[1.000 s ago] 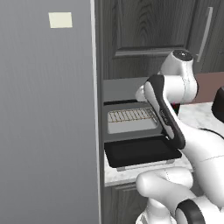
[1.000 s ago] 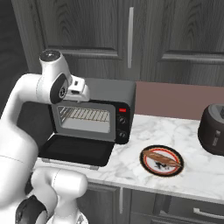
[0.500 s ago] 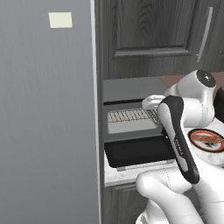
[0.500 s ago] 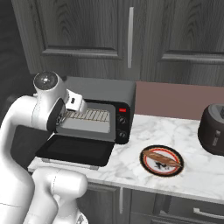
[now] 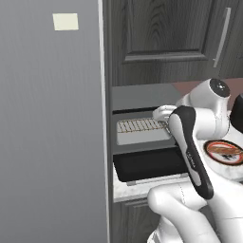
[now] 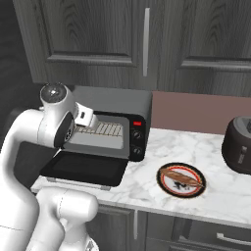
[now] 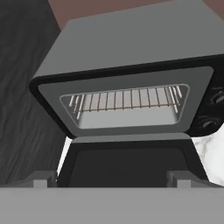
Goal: Pull the toaster oven rack outwards. Pick up the baguette from the plate and place it on the toaster oven rack. Close the toaster oven door fully and set the temperature to the lowest setting.
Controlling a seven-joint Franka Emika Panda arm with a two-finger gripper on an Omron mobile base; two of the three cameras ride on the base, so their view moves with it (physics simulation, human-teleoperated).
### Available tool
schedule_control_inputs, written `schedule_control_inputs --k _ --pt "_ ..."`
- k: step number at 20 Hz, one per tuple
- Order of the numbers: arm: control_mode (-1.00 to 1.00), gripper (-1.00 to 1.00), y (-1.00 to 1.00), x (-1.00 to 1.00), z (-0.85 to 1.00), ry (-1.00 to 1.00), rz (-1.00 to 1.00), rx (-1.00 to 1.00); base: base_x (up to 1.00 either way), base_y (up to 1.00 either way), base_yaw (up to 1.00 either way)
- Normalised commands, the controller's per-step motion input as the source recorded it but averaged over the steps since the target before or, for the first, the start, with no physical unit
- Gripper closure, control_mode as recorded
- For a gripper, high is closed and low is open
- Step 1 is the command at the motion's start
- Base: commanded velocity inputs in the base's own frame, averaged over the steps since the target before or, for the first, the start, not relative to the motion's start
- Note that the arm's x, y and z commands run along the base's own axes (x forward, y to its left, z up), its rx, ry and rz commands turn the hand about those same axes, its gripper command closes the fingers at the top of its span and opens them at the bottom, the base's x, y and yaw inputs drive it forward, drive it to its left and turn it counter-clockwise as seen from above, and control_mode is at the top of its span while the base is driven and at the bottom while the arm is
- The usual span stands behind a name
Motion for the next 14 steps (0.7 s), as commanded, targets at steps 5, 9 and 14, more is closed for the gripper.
schedule_control_inputs --k 5,9,14 --pt "-1.0 -1.0 0.0 -0.21 0.0 0.04 0.0 0.0 0.0 0.0 0.0" --pt "-1.0 -1.0 0.0 -0.52 0.0 -0.06 0.0 0.01 0.0 0.0 0.0" --pt "-1.0 -1.0 0.0 -0.15 0.0 -0.04 0.0 0.0 0.0 0.0 0.0"
